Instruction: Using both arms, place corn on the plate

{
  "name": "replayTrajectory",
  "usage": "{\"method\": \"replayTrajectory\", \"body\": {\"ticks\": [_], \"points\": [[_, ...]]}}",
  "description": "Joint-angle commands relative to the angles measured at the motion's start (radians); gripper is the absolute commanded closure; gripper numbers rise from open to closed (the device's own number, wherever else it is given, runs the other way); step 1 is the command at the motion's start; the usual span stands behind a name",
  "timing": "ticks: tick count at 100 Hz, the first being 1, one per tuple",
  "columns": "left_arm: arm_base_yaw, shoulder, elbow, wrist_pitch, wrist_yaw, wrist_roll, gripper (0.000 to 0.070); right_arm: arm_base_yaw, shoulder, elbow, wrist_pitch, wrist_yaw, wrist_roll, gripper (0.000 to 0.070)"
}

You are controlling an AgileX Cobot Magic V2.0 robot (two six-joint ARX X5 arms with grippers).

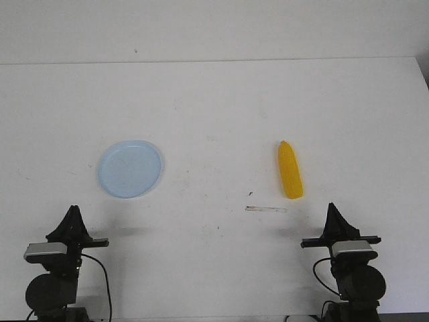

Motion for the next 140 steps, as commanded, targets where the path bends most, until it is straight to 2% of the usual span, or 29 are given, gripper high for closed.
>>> {"method": "replayTrajectory", "body": {"ticks": [1,24,49,87,95,105,113,118,135,140], "points": [[0.0,0.008,0.066,0.026,-0.039,-0.009,0.0699,0.001,0.0,-0.001,0.011,0.002,-0.002,0.0693],[-0.002,0.151,0.259,-0.021,-0.035,-0.009,0.0699,0.001,0.0,-0.001,0.011,0.002,-0.002,0.0693],[-0.009,0.445,0.431,-0.039,-0.032,-0.008,0.0699,0.001,0.0,-0.001,0.011,0.002,-0.002,0.0693],[-0.024,0.942,0.727,-0.308,-0.034,-0.011,0.0699,0.001,0.0,-0.001,0.011,0.002,-0.002,0.0693],[-0.016,1.032,0.797,-0.388,-0.033,-0.07,0.0699,0.001,0.0,-0.001,0.011,0.002,-0.002,0.0693],[0.022,1.138,0.903,-0.533,-0.023,-0.207,0.0699,0.001,0.0,-0.001,0.011,0.002,-0.002,0.0693],[0.069,1.22,0.988,-0.66,0.045,-0.302,0.0699,0.001,0.0,-0.001,0.011,0.002,-0.002,0.0693],[0.098,1.267,1.029,-0.708,0.11,-0.335,0.0699,0.001,0.0,-0.001,0.011,0.002,-0.002,0.0693],[0.202,1.398,1.087,-0.729,0.462,-0.341,0.0697,0.001,0.0,-0.001,0.011,0.002,-0.002,0.0693],[0.226,1.427,1.088,-0.727,0.529,-0.351,0.0694,0.001,0.0,-0.001,0.011,0.002,-0.002,0.0693]]}}
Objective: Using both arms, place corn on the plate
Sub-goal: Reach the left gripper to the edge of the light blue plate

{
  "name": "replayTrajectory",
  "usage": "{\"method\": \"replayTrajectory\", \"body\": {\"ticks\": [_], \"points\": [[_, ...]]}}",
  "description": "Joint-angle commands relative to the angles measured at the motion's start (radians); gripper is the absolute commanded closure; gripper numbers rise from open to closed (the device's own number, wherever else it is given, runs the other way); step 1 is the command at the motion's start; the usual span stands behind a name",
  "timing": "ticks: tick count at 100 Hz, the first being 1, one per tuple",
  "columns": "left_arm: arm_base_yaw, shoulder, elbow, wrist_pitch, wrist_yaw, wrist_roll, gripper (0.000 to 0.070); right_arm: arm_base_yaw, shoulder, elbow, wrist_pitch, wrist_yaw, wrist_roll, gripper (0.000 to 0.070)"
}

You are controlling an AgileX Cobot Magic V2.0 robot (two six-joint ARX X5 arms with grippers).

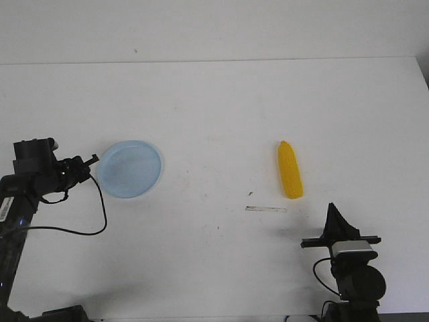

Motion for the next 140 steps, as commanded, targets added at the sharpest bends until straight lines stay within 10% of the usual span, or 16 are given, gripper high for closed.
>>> {"method": "replayTrajectory", "body": {"ticks": [1,28,129,140], "points": [[0.031,0.043,0.018,-0.001,0.122,-0.032,0.069,0.001,0.0,-0.001,0.011,0.002,-0.002,0.0693],[0.08,0.154,0.018,-0.001,0.134,-0.019,0.0443,0.001,0.0,-0.001,0.011,0.002,-0.002,0.0693],[0.036,0.323,0.018,0.06,0.136,0.041,0.0462,0.001,0.0,-0.001,0.011,0.002,-0.002,0.0693],[0.029,0.326,0.018,0.063,0.136,0.041,0.0556,0.001,0.0,-0.001,0.011,0.002,-0.002,0.0693]]}}
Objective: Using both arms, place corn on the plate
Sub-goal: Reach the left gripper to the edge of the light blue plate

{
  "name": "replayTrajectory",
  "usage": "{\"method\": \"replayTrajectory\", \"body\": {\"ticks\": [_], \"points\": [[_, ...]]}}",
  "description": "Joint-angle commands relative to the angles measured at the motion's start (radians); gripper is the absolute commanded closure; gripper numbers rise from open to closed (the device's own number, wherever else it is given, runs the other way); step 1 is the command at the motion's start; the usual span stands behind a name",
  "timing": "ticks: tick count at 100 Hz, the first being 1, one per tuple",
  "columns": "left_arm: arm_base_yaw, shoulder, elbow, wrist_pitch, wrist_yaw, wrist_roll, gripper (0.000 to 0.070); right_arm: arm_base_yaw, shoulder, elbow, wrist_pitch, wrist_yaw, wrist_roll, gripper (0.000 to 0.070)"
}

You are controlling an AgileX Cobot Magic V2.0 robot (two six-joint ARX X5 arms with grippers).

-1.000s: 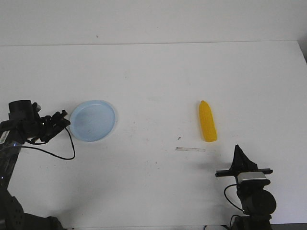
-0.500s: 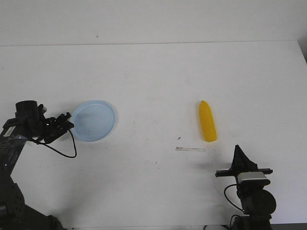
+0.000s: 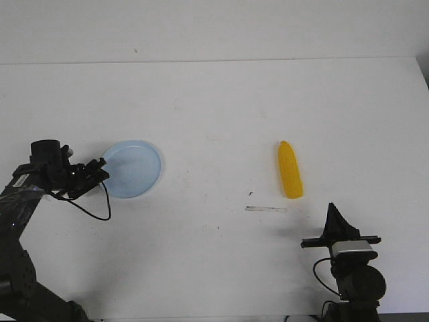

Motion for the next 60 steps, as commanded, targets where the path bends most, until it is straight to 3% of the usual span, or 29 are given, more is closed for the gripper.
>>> {"method": "replayTrajectory", "body": {"ticks": [1,8,18,25,60], "points": [[-0.003,0.028,0.018,-0.002,0.005,0.013,0.0575,0.001,0.0,-0.001,0.011,0.002,-0.002,0.0693],[-0.004,0.028,0.018,0.0,0.005,0.013,0.063,0.001,0.0,-0.001,0.011,0.002,-0.002,0.0693],[-0.004,0.028,0.018,0.005,0.005,0.013,0.0638,0.001,0.0,-0.001,0.011,0.002,-0.002,0.0693],[-0.004,0.028,0.018,0.01,0.005,0.017,0.07,0.001,0.0,-0.001,0.011,0.002,-0.002,0.0693],[-0.025,0.0,0.019,-0.005,0.043,0.025,0.07,0.001,0.0,-0.001,0.011,0.002,-0.002,0.0693]]}}
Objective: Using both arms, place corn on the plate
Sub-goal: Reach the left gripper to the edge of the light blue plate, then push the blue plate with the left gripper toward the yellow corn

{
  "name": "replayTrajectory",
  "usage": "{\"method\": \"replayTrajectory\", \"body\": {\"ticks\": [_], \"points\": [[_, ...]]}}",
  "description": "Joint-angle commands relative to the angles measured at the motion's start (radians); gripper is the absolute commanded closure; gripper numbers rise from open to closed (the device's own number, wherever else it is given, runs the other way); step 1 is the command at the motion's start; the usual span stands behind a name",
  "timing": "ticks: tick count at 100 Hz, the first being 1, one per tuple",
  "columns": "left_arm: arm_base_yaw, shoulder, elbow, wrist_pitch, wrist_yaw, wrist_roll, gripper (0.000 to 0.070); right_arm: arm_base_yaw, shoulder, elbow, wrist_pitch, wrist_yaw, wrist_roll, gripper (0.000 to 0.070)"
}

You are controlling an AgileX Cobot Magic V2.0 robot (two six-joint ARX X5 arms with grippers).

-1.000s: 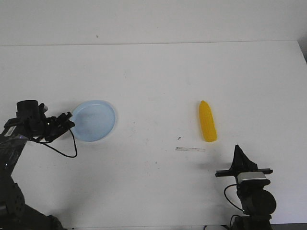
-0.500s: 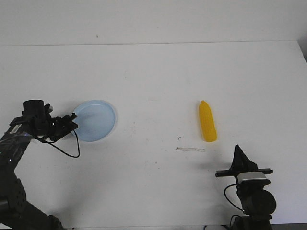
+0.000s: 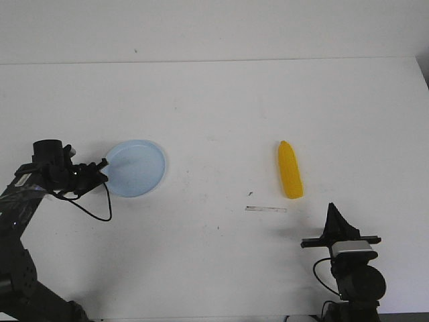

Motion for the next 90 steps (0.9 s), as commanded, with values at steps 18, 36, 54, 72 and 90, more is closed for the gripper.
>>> {"method": "replayTrajectory", "body": {"ticks": [18,36,54,72,90], "points": [[-0.064,-0.069,0.019,-0.03,0.037,-0.009,0.07,0.001,0.0,-0.001,0.011,0.002,-0.002,0.0693],[-0.208,-0.097,0.019,-0.017,0.036,-0.056,0.07,0.001,0.0,-0.001,0.011,0.002,-0.002,0.0693],[-0.392,-0.081,0.019,0.029,0.011,-0.101,0.07,0.001,0.0,-0.001,0.011,0.002,-0.002,0.0693],[-0.53,-0.035,0.019,0.086,-0.028,-0.163,0.07,0.001,0.0,-0.001,0.011,0.002,-0.002,0.0693],[-0.584,0.01,0.019,0.131,-0.05,-0.194,0.0699,0.001,0.0,-0.001,0.011,0.002,-0.002,0.0693]]}}
